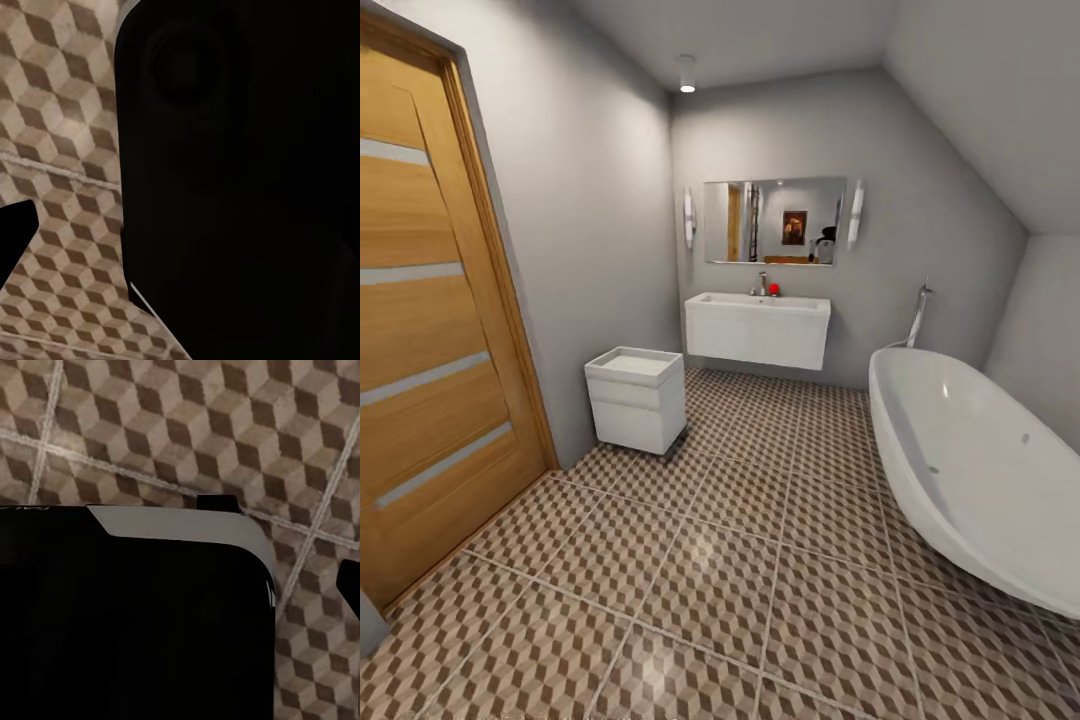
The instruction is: Take the four mousetraps from the cabinet in the bathroom and place them on the bathroom floor. Make sure all four end up on the same floor surface, and ensure that at least two of them are either under or directly next to the same bathroom sink.
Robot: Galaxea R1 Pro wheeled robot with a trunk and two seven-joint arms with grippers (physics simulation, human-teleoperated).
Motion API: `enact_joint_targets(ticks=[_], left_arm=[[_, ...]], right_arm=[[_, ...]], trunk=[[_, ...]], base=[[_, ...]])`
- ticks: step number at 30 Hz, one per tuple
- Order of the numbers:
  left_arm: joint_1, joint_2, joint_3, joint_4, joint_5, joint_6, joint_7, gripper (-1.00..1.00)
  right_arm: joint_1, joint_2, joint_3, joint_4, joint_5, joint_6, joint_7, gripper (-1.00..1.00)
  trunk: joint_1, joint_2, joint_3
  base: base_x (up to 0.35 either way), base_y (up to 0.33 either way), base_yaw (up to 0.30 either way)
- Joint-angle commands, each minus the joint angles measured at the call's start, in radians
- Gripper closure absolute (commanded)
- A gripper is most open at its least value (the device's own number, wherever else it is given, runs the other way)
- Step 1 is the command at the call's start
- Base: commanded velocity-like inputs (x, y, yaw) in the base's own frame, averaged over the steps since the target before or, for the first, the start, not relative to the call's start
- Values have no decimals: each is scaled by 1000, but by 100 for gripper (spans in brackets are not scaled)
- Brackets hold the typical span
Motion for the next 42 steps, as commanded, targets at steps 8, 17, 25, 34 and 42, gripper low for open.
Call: enact_joint_targets(ticks=[8, 17, 25, 34, 42], left_arm=[[1, 0, 5, -2, -5, -1, 0, -100], [0, 4, 5, -2, -5, -1, 0, -100], [0, 6, 5, -2, -5, -1, 0, -100], [0, 6, 5, -2, -5, -1, 0, -100], [0, 6, 5, -2, -5, -1, 0, -100]], right_arm=[[0, 0, -3, 1, 3, -5, 1, -100], [-1, 1, -3, 1, 3, -5, 1, -100], [0, 1, -3, 1, 3, -6, 1, -100], [0, 0, -3, 1, 5, -7, 1, -100], [-1, 0, -3, 1, 5, -7, 1, -100]], trunk=[[0, 0, -1], [0, 0, -1], [0, 0, -1], [0, 0, -6], [0, 0, -13]], base=[[0, 0, 287], [0, 0, 289], [0, 0, 290], [0, 0, 280], [0, 0, 266]])
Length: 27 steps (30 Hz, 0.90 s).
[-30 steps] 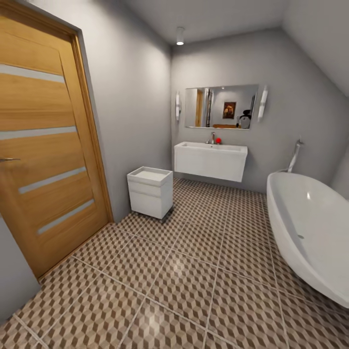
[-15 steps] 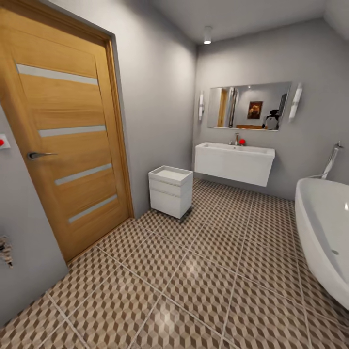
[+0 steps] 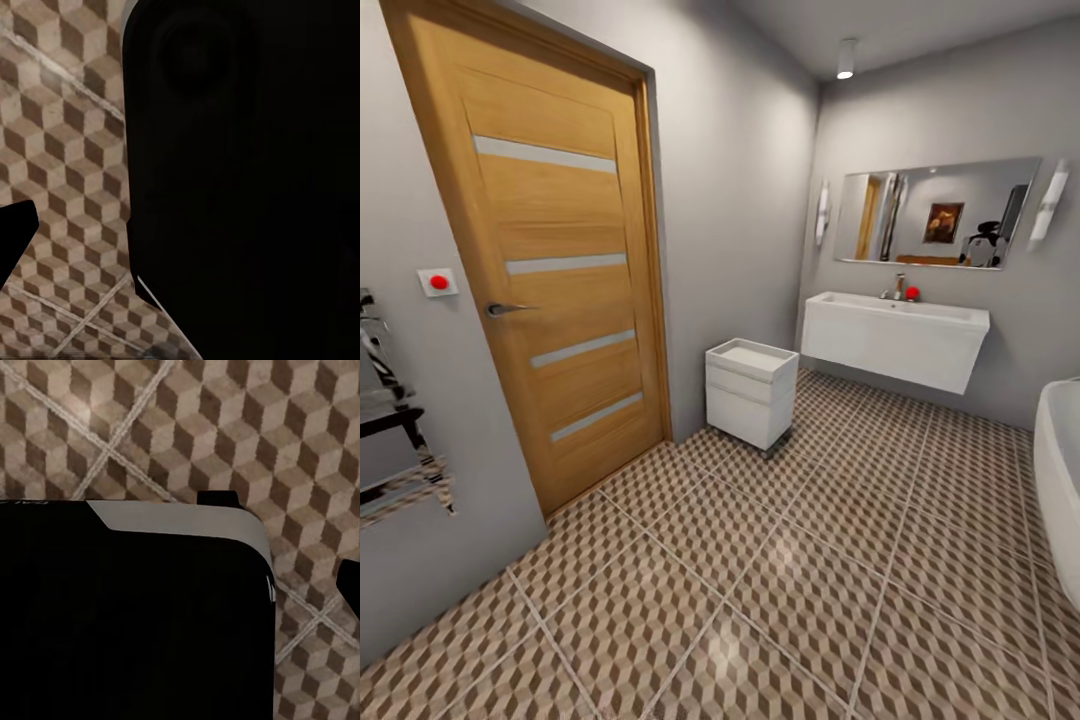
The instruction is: Take the four mousetraps from the cabinet in the bathroom and place them on the bathroom floor. Make sure all four end up on the same floor surface, and ensure that at least two of them are either under or directly next to the same bathroom sink.
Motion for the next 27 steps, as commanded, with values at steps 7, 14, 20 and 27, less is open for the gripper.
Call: enact_joint_targets(ticks=[7, 14, 20, 27], left_arm=[[1, 0, 5, -2, -5, -1, -1, -100], [1, 1, 5, -2, -5, -1, -1, -100], [1, 1, 5, -2, -5, -1, -1, -100], [1, 1, 5, -2, -5, -1, -1, -100]], right_arm=[[-1, 0, -3, 1, 2, -3, 0, -100], [-1, 0, -3, 1, 2, -3, 0, -100], [-1, -1, -3, 1, 2, -3, 0, -100], [-1, -1, -3, 1, 2, -3, 0, -100]], trunk=[[0, 0, -7], [0, 0, -13], [0, 0, -19], [0, 0, -25]], base=[[0, 0, 264], [0, 0, 264], [0, 0, 264], [0, 0, 264]])
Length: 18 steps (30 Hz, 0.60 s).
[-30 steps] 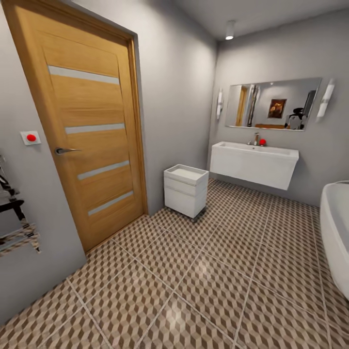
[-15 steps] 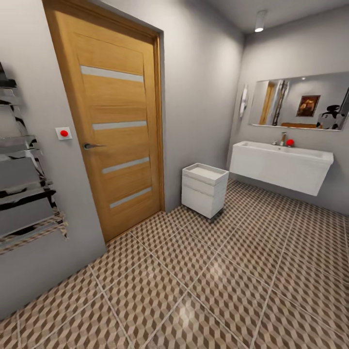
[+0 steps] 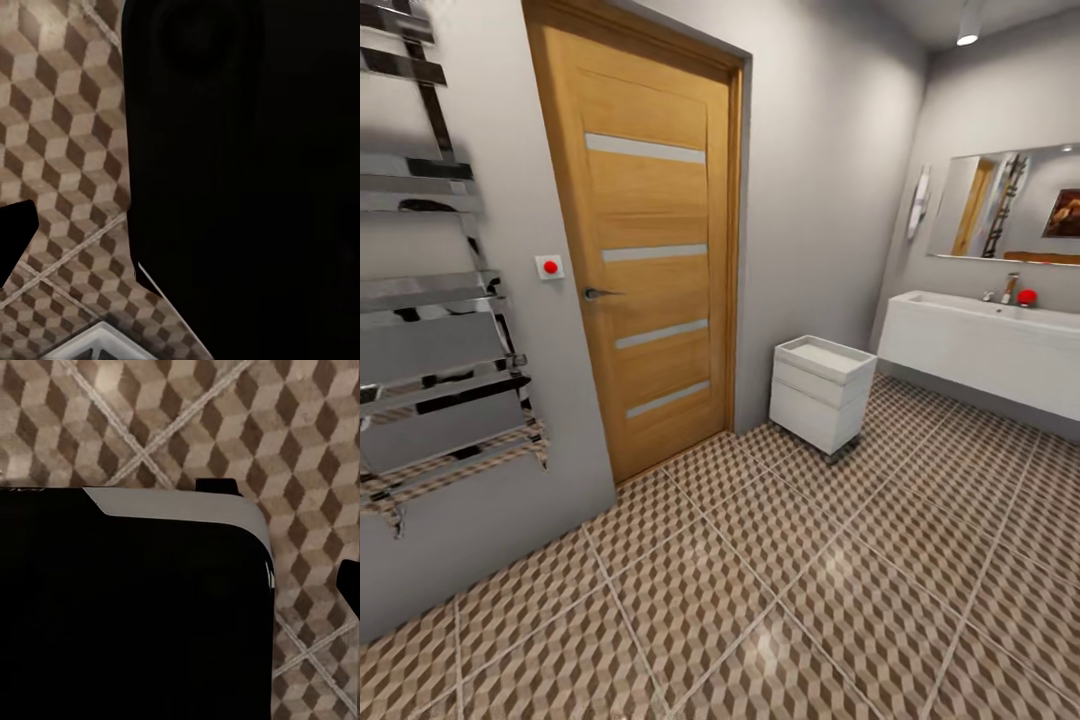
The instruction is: Take the four mousetraps from the cabinet in the bathroom and place them on the bathroom floor. Make sure all four end up on the same floor surface, and ensure that at least two of them are either under or directly next to the same bathroom sink.
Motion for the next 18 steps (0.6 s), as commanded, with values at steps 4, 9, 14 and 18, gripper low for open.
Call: enact_joint_targets(ticks=[4, 9, 14, 18], left_arm=[[1, 0, 5, -2, -5, -1, -1, -100], [1, 0, 5, -2, -5, -1, -1, -100], [1, 0, 5, -2, -5, -1, -1, -100], [1, 0, 5, -2, -5, -1, -1, -100]], right_arm=[[-1, 0, -3, 1, 2, -3, 1, -100], [-1, 0, -3, 1, 2, -3, 1, -100], [-1, 0, -3, 1, 2, -3, 1, -100], [-1, 0, -3, 1, 2, -3, 1, -100]], trunk=[[0, 0, -4], [0, 0, -9], [0, 0, -13], [0, 0, -17]], base=[[0, 0, 264], [0, 0, 264], [0, 0, 264], [0, 0, 264]])
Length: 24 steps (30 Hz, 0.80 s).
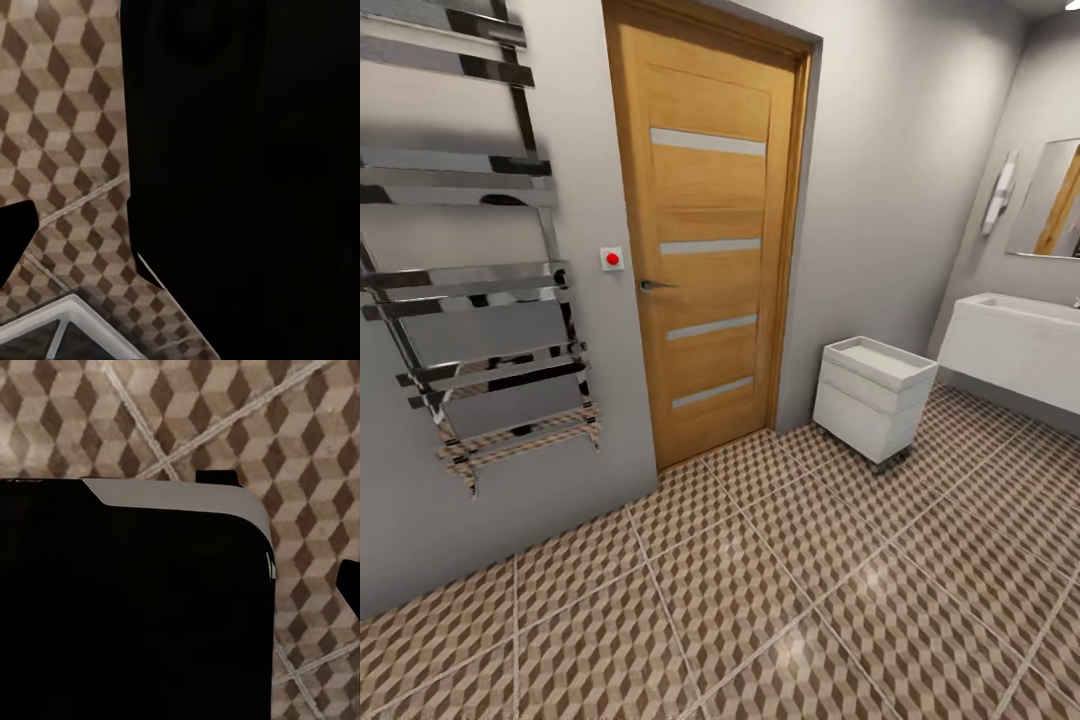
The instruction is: Take the four mousetraps from the cabinet in the bathroom and place them on the bathroom floor. Make sure all four end up on the same floor surface, and ensure that at least two of them are either under or directly next to the same bathroom sink.
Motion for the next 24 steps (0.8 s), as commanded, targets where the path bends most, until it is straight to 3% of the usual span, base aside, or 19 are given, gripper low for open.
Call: enact_joint_targets(ticks=[1, 24], left_arm=[[1, 0, 5, -2, -5, -1, -1, -100], [1, -1, 5, -2, -5, -1, -1, -100]], right_arm=[[-1, 0, -3, 1, 2, -3, 1, -100], [-1, 0, -3, 5, 2, -26, 1, -100]], trunk=[[0, 0, -2], [0, 0, -9]], base=[[0, 0, 266], [0, 0, 280]])
